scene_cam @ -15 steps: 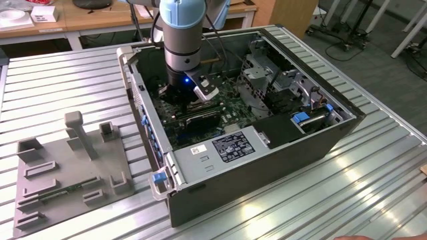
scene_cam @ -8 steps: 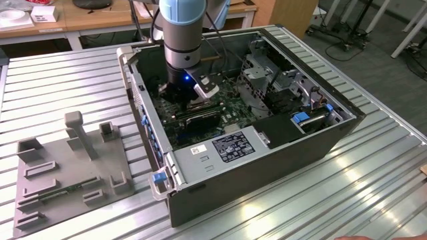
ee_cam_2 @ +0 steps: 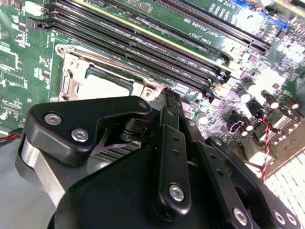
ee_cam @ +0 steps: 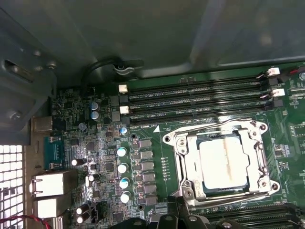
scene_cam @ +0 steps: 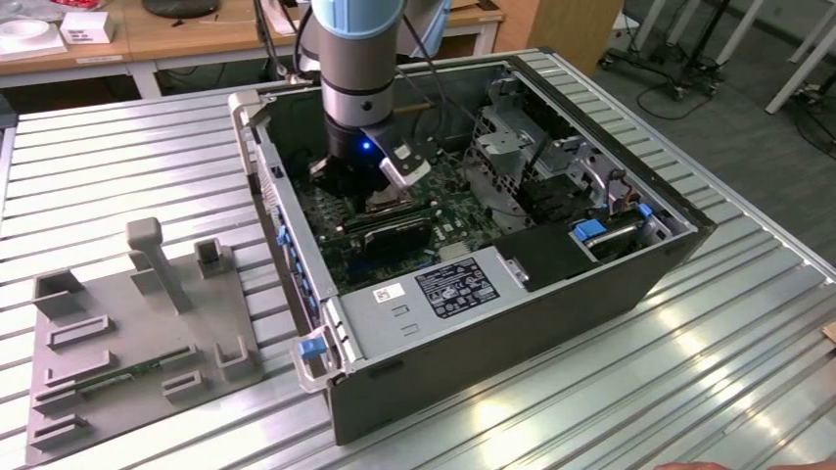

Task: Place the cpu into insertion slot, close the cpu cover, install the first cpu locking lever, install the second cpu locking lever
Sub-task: 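Install the second cpu locking lever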

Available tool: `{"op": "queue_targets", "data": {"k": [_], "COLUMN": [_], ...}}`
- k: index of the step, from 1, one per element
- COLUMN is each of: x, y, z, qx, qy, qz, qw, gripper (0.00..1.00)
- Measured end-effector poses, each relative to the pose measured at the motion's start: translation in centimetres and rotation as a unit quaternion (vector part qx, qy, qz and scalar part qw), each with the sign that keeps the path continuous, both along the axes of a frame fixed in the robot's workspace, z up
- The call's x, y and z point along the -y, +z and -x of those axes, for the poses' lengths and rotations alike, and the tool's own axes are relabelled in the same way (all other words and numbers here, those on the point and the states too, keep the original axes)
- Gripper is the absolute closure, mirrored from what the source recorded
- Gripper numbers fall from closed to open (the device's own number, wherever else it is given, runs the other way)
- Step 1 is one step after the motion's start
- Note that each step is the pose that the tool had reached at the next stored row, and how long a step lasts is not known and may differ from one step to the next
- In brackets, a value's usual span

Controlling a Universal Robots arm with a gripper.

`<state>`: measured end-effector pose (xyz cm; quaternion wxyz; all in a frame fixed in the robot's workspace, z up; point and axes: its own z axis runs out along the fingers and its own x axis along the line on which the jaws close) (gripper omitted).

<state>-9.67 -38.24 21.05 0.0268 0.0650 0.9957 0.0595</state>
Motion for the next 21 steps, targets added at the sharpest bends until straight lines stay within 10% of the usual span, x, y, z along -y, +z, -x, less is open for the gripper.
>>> {"op": "queue_targets", "data": {"k": [21], "x": [-0.05], "y": [0.01], "z": [-1.69], "qx": [0.0000], "qy": [0.000], "qz": [0.0000], "qw": [1.00000], "gripper": [0.89]}}
